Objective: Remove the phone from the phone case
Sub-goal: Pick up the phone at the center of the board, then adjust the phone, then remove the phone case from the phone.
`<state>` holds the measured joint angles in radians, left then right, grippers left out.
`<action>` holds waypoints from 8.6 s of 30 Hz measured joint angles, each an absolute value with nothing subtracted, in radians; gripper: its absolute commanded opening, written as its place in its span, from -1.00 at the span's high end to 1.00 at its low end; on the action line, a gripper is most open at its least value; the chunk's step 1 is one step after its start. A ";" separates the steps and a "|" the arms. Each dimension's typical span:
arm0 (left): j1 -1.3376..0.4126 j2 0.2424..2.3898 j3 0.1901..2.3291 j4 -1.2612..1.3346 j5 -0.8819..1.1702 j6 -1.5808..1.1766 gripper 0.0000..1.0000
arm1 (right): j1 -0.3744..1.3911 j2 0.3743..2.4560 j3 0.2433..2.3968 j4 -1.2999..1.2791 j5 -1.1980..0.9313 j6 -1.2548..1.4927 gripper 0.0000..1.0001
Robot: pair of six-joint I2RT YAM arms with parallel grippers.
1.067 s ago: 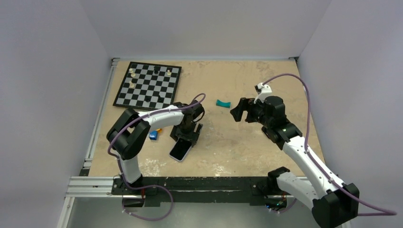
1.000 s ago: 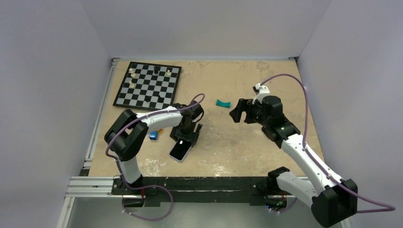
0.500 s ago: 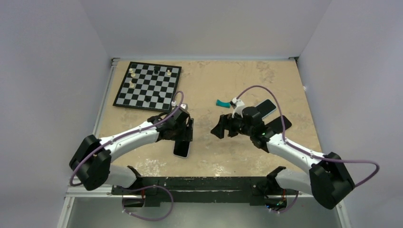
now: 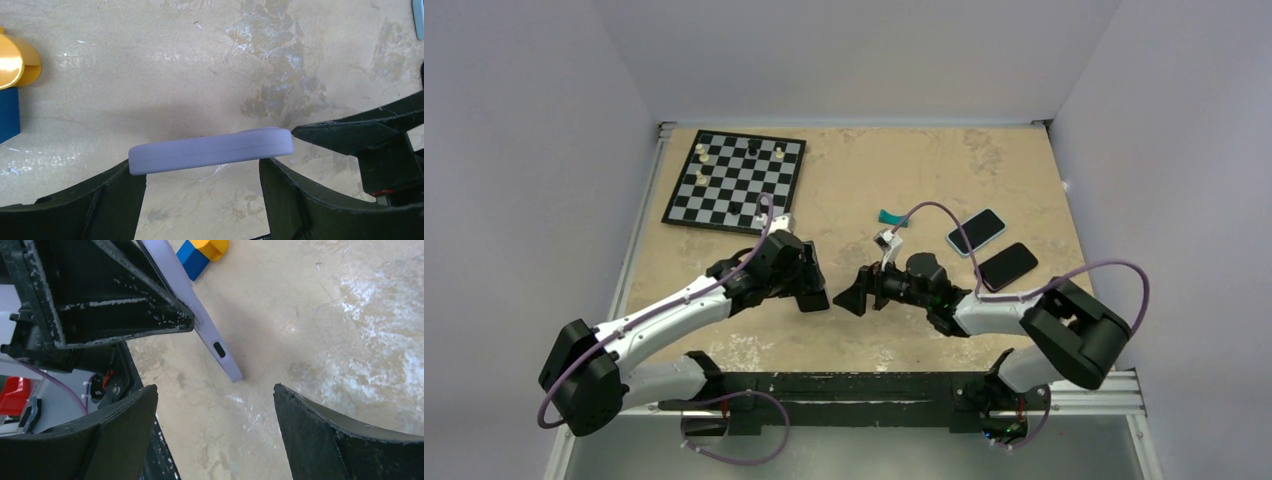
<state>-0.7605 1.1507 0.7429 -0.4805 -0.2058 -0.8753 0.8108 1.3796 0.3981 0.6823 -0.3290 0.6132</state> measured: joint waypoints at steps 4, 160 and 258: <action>-0.760 1.122 0.705 -0.437 -0.209 -0.882 1.00 | 0.820 1.510 0.398 0.860 -0.315 0.626 -0.81; -0.505 0.802 0.406 0.846 0.308 -1.560 1.00 | 0.949 1.089 0.841 0.280 -0.377 0.302 1.00; -0.552 0.614 0.392 0.516 0.181 -1.258 1.00 | 0.812 1.177 0.635 0.760 -0.700 0.982 -0.16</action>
<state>-0.5522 0.6144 0.3923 0.5159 0.1806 -1.2583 0.8120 1.1770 0.6346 0.7601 -0.6998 0.9825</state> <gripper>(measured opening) 0.172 0.628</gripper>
